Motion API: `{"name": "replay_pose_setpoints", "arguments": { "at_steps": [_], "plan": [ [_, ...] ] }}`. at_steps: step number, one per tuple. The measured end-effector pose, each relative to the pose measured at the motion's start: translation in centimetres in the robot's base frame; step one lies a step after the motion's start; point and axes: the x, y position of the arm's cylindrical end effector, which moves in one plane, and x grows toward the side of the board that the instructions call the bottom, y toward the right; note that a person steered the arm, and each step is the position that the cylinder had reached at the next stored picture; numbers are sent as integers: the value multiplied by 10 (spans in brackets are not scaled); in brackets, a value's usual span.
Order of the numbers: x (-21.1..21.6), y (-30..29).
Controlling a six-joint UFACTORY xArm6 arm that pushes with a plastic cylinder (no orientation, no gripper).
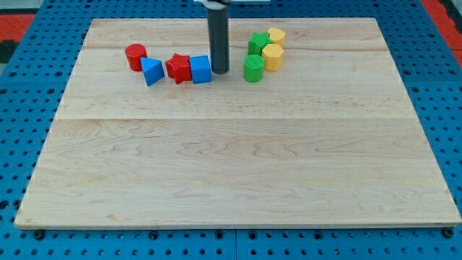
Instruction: Point your arm to the blue cube
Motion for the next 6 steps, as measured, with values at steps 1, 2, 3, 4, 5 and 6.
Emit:
{"name": "replay_pose_setpoints", "arguments": {
  "at_steps": [1,2,3,4,5,6],
  "plan": [
    [20,41],
    [-25,37],
    [-29,53],
    [15,-1],
    [5,-57],
    [1,-80]
  ]
}}
